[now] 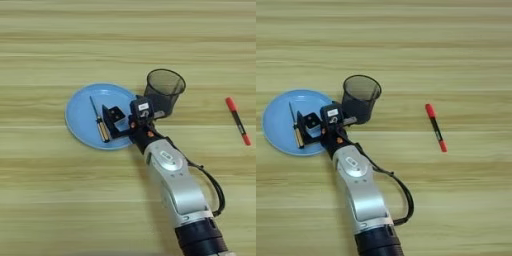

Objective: Move the objects on the table

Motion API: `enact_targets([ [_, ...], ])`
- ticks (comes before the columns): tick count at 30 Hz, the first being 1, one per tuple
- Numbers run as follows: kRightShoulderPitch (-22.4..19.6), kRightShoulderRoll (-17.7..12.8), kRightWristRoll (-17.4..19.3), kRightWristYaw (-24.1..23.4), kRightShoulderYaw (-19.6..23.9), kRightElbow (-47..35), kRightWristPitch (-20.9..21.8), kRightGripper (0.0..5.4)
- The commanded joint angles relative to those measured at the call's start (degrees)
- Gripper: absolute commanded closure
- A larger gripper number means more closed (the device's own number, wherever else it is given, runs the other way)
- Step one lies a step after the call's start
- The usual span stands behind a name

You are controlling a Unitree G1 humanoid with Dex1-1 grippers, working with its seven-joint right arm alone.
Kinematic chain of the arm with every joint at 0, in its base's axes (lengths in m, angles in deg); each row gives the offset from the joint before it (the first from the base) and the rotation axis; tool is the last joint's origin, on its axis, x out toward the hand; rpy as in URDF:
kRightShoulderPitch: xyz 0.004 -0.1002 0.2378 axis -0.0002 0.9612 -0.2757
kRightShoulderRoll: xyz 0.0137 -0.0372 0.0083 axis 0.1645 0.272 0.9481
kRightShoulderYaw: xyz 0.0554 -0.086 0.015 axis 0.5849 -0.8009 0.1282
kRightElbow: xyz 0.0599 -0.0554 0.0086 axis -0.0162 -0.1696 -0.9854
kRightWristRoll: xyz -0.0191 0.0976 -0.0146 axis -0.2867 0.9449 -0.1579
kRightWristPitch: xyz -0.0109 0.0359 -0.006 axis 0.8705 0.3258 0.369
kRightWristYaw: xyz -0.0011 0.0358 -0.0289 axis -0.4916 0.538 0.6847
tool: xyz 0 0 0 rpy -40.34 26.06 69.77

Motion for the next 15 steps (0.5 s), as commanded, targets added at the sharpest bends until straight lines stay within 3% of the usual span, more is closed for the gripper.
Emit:
enact_targets([
  [1,-3.79,-0.14,0.18,0.12,0.51,-0.53,2.59,0.03],
  [15,-5.15,-0.31,0.04,1.45,0.54,3.8,3.09,0.03],
])
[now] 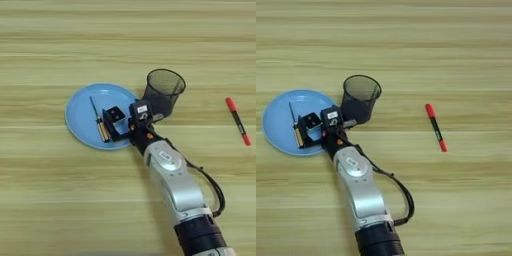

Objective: Move the objects on the table

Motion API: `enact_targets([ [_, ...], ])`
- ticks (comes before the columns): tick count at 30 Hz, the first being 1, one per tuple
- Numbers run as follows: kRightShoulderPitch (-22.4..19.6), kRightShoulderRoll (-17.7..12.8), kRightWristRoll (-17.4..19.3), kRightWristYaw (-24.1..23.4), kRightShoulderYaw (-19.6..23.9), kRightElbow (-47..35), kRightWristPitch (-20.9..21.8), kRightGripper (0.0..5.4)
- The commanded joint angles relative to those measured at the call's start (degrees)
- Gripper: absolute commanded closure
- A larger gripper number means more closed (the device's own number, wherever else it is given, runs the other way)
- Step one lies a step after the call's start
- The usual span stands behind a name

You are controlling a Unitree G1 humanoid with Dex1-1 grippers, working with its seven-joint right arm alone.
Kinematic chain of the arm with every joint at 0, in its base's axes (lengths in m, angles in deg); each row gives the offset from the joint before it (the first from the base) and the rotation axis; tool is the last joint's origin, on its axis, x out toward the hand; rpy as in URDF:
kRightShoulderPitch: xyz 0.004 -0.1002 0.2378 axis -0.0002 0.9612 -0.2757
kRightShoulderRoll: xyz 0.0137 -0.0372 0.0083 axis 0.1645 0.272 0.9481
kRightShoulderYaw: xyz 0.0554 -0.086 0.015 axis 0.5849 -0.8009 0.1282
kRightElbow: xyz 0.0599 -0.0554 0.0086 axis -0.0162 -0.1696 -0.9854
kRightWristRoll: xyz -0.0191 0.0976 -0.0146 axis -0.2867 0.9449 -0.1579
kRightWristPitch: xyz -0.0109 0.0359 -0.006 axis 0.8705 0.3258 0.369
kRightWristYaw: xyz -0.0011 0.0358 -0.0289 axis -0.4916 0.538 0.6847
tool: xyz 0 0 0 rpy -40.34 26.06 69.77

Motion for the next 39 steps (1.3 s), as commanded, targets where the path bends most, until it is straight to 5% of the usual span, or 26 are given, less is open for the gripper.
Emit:
enact_targets([
  [1,-3.69,-0.01,0.11,0.04,0.22,-0.7,1.77,0.03],
  [18,-6.33,0.52,6.04,3.0,3.62,1.62,-5.29,0.03],
  [25,-6.36,-0.1,5.55,3.92,2.93,1.47,-6.52,0.03],
  [39,-5.8,-0.37,5.32,4.99,1.78,1.43,-7.46,1.97],
])
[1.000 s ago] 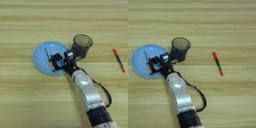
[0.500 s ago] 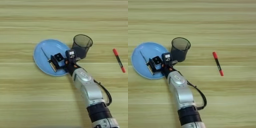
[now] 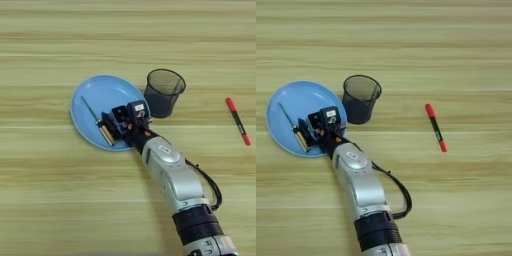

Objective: Move the objects on the table

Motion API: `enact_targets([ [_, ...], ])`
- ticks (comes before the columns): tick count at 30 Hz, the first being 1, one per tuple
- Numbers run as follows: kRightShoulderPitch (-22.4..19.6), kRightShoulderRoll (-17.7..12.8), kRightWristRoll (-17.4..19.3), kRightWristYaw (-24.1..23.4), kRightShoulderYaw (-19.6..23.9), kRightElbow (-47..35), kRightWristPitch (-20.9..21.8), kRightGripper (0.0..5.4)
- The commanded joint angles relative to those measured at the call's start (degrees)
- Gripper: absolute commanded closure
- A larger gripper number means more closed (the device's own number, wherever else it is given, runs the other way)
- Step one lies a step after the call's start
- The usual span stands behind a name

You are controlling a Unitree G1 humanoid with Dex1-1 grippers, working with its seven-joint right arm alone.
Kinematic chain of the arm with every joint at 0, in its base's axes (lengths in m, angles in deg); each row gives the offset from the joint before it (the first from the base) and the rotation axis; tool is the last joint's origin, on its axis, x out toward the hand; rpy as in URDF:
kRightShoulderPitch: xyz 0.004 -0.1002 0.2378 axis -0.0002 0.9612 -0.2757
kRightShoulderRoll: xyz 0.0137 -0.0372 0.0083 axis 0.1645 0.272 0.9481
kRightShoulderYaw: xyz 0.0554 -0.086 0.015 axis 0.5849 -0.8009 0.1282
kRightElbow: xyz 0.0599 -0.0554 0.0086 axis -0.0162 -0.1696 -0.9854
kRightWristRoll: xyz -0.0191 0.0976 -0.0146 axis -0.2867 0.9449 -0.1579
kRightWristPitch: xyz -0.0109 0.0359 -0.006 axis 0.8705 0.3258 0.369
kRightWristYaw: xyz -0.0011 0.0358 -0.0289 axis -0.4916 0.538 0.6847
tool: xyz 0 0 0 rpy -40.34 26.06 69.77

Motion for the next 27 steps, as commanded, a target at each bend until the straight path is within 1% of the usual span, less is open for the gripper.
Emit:
enact_targets([
  [1,-2.43,-0.33,0.06,0.07,0.05,-1.7,0.44,2.24],
  [6,-2.36,-0.39,0.05,0.08,0.08,-1.82,0.36,2.91],
  [16,-2.12,-0.82,-0.58,-0.44,-0.05,-3.57,1.0,2.94],
  [22,-1.85,-1.52,-1.36,-0.92,-0.34,-7.83,1.1,2.94],
  [27,-1.6,-1.46,-2.0,-1.06,-0.85,-9.52,1.42,2.94],
])
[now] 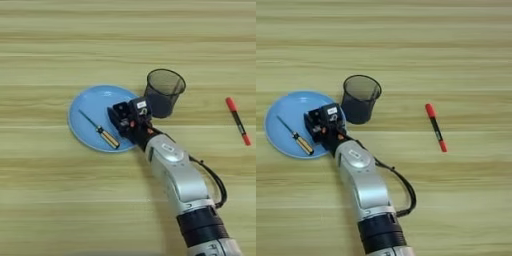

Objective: Move the objects on the table

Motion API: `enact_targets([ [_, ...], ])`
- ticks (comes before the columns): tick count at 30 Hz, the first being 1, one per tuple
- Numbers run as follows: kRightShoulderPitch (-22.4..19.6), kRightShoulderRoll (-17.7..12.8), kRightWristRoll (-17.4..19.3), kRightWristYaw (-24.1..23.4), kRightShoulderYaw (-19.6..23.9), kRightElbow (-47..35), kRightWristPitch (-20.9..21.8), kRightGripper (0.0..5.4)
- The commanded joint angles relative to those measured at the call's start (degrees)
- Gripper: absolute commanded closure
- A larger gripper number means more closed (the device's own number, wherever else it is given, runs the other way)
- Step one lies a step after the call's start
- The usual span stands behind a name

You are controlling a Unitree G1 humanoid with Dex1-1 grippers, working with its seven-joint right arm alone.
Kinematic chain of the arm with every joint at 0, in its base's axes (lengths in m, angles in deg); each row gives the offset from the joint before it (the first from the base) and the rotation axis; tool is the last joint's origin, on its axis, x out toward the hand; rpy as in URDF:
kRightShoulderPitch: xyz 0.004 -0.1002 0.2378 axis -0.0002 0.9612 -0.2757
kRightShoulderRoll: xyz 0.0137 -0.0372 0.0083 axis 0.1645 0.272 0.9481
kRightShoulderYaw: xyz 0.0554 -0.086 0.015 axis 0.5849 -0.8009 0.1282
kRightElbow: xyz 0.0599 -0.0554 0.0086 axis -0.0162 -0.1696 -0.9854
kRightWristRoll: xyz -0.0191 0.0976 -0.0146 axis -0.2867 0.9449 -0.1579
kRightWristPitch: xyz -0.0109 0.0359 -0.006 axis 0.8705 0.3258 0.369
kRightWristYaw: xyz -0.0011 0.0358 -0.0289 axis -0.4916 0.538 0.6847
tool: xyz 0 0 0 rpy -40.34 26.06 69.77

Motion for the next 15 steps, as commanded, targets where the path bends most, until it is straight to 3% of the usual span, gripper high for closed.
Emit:
enact_targets([
  [1,-2.55,0.09,-0.38,-0.81,-0.18,-4.45,1.62,2.94],
  [8,-1.3,0.1,-0.68,-0.79,-0.58,-8.81,0.81,2.94],
  [15,2.59,-1.58,-0.53,-0.26,-0.1,-15.64,-1.12,2.94],
])
